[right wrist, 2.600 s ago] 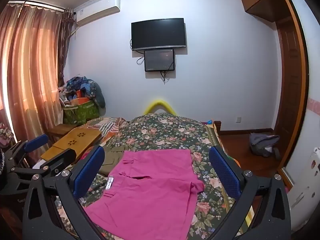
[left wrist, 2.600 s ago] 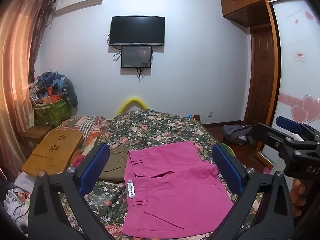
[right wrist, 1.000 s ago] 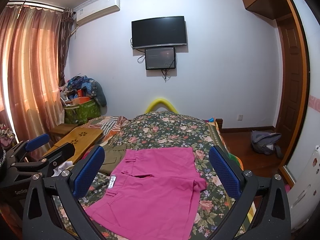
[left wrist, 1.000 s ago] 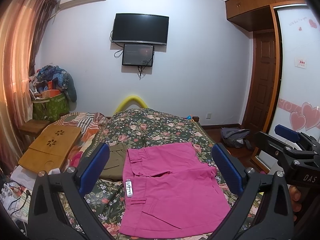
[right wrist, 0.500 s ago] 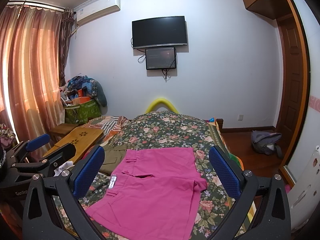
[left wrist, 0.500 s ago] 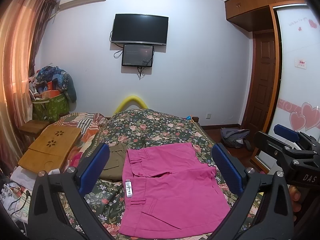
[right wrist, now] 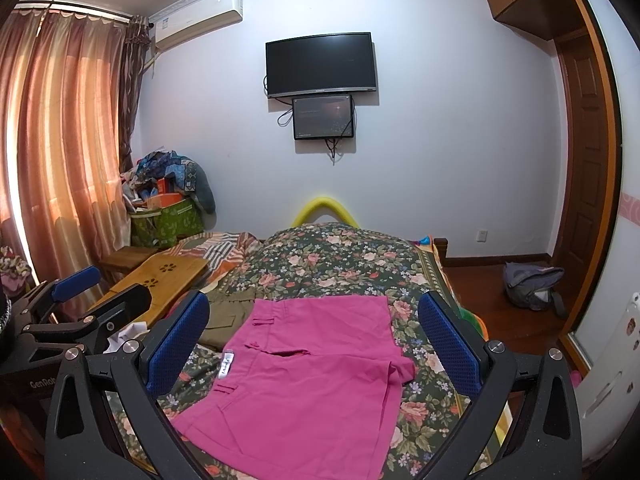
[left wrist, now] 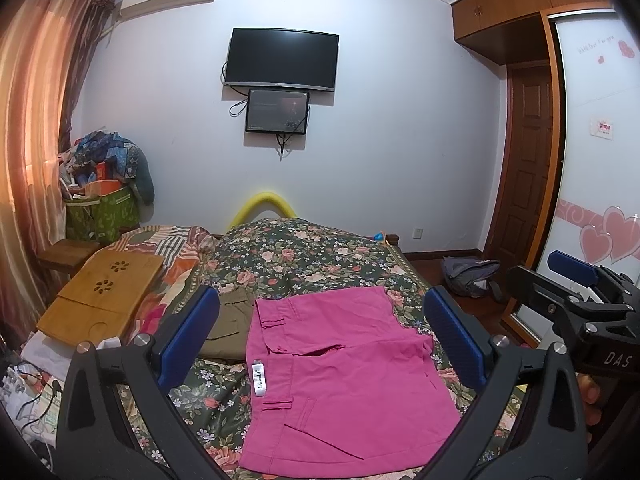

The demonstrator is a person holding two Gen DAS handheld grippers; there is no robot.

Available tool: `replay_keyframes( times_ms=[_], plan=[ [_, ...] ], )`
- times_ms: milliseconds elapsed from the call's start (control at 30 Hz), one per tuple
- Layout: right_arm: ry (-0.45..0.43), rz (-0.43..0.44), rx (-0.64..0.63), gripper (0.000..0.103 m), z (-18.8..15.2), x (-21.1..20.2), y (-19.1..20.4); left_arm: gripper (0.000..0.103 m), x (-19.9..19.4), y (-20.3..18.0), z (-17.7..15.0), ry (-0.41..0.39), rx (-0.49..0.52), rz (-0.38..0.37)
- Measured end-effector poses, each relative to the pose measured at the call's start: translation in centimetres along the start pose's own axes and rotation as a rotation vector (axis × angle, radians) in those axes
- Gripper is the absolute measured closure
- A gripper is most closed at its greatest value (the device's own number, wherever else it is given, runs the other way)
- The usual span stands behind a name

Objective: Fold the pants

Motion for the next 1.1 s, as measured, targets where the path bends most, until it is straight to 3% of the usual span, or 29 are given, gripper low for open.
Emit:
replay_keyframes(
  times_ms=[533, 933, 1100],
  plan=[
    [0.036, -0.013, 0.005, 0.000, -1.1, 1.6, -1.4, 0.000, 2.4, 1.1, -0.6, 0.028, 0.004, 0.026],
    [0.181, -0.068, 0.007, 0.000, -4.3, 7.4, -7.9, 0.000, 12.2, 4.4, -3.3, 0.179, 0.081, 0.114],
    [0.225, -0.086, 0.021, 0.004, -5.1, 9.3, -10.2, 0.000, 17.5, 5.7, -4.9, 0.256, 0.084, 0.114]
  ],
)
Point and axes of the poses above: each gripper's, at about its wrist camera, not at the fingertips, and x roughly the way its jaws point, y to its left, z to its top, the point moved 10 cm from there along x, roughly the way its jaws point, and after that the axes turned 8 degrees about z, right-handed, at the moved point
